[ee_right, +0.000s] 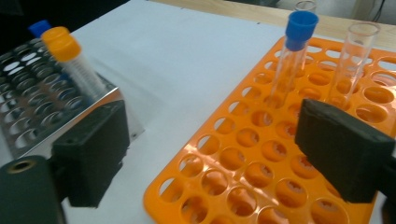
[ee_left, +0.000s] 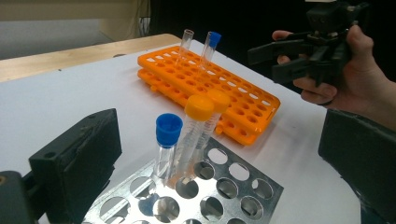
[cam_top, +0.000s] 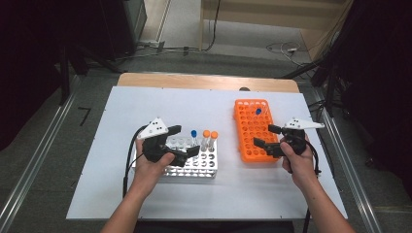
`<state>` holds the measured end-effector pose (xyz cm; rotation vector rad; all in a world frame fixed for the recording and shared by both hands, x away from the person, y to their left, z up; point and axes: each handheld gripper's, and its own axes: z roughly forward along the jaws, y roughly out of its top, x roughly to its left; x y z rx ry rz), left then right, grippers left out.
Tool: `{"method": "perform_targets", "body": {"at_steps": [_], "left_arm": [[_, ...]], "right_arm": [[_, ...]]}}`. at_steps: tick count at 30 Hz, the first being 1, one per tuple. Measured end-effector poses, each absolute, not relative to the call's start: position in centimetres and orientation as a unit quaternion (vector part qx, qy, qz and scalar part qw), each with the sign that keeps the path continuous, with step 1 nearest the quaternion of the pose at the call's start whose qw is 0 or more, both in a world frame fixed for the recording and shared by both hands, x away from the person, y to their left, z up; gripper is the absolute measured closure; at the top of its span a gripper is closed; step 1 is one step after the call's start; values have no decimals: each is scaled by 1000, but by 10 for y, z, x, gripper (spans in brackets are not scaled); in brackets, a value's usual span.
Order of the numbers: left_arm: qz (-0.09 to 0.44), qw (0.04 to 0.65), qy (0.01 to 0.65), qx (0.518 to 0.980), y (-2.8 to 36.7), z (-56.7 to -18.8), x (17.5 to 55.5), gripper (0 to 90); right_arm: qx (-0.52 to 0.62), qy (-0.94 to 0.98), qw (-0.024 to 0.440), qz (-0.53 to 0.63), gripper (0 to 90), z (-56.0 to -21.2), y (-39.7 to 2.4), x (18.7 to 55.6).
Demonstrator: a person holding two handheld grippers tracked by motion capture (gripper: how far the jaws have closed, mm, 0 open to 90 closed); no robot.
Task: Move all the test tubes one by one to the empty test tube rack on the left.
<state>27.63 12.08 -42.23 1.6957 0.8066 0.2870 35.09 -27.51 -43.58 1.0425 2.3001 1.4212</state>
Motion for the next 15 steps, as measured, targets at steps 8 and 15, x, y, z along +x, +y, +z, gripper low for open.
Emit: {"method": "perform_targets", "body": {"at_steps": [8, 15], "left_arm": [[122, 582, 347, 726, 122, -424, 277, 0], [121, 582, 348, 725, 121, -423, 276, 0]], "right_arm": [[375, 778, 140, 483, 244, -443, -275, 374], [397, 779, 128, 467, 328, -446, -277, 394]]}}
